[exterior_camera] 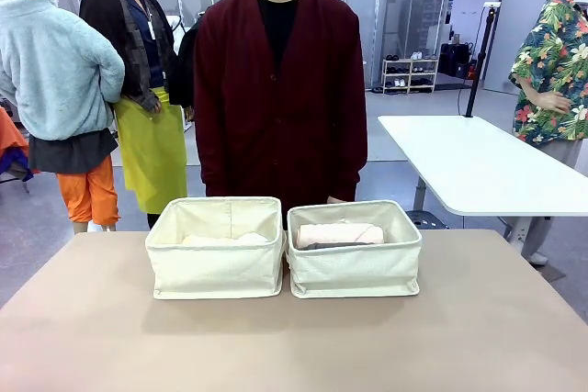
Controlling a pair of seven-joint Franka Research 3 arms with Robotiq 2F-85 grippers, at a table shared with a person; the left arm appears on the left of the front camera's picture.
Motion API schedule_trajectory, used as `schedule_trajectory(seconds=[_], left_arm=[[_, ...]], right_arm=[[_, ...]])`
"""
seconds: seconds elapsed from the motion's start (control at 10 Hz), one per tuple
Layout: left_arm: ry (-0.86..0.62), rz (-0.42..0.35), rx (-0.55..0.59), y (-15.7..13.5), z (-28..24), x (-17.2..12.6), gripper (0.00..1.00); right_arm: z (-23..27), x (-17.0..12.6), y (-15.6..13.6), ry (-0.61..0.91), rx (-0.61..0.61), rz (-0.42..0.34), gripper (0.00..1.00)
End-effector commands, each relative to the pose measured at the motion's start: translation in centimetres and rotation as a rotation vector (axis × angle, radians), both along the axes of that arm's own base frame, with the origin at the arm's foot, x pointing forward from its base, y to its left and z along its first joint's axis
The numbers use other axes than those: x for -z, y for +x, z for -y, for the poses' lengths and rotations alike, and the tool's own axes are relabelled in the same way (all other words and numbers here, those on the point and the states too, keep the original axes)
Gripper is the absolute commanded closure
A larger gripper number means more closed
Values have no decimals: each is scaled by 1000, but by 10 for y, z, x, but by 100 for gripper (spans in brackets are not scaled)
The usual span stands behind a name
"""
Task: Divide the towels into two baskets.
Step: Pick up one hotel-folded towel from the bottom of the table and place it in the Fabric basket indicated by the person.
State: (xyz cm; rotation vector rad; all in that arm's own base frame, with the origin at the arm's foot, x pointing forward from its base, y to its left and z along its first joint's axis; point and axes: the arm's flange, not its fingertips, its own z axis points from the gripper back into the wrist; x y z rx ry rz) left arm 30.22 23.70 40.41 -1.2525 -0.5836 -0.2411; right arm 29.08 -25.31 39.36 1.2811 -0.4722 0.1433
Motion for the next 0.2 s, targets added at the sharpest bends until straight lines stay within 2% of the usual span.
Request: schedule_trajectory(seconds=[0.0, 0.1], left_arm=[[-9, -5, 4, -6, -1, -3, 0], [-9, -5, 4, -6, -1, -3, 0]], right_arm=[[-1, -1, -3, 7, -7, 14, 9], [-1, -1, -3, 7, -7, 14, 9]])
